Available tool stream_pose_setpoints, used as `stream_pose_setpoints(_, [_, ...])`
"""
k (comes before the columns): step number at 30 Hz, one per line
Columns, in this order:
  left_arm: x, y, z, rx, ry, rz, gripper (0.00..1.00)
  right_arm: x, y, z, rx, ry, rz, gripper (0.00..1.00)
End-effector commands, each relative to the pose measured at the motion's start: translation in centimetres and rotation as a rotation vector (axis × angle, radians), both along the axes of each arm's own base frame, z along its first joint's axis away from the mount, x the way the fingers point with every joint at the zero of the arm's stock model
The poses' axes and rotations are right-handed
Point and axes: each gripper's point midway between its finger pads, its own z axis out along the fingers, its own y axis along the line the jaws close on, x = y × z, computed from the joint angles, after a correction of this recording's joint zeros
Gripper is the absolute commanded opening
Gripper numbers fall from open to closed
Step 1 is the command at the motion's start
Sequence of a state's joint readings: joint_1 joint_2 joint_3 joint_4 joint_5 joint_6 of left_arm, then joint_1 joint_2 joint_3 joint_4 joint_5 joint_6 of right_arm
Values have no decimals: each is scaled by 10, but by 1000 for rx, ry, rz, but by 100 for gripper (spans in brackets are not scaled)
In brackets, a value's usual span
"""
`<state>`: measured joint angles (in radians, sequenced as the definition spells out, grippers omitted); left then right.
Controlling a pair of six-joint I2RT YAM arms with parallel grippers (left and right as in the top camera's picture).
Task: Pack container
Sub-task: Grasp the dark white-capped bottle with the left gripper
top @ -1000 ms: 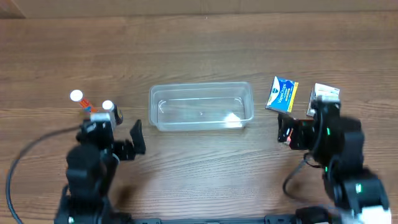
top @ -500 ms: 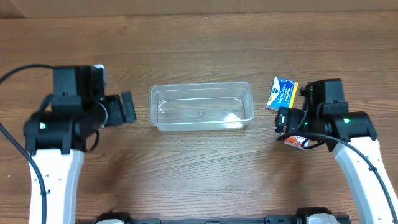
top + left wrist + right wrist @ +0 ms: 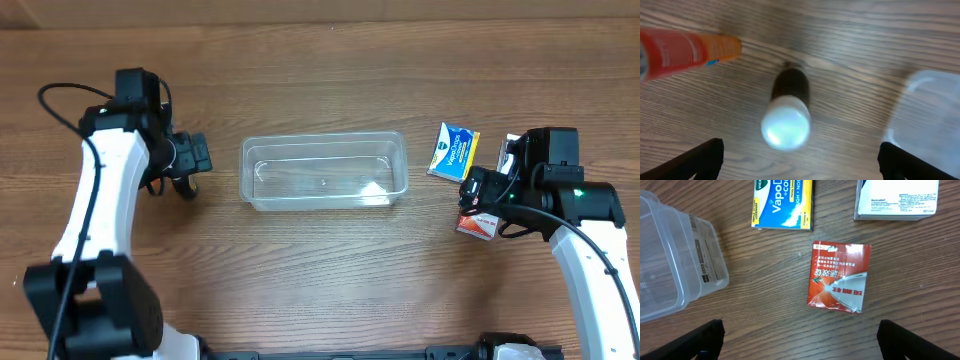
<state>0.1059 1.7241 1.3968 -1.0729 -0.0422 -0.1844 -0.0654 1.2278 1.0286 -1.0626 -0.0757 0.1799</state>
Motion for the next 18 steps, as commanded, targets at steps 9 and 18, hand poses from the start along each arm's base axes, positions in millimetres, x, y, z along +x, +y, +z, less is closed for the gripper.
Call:
stream_pose_setpoints(9, [21,19,-27,79,15,16,66,7,0,13,6,-49,-4,100])
stream_pose_setpoints(18, [21,18,-27,79,16,15,29,8,0,13,6,-52,-3,100])
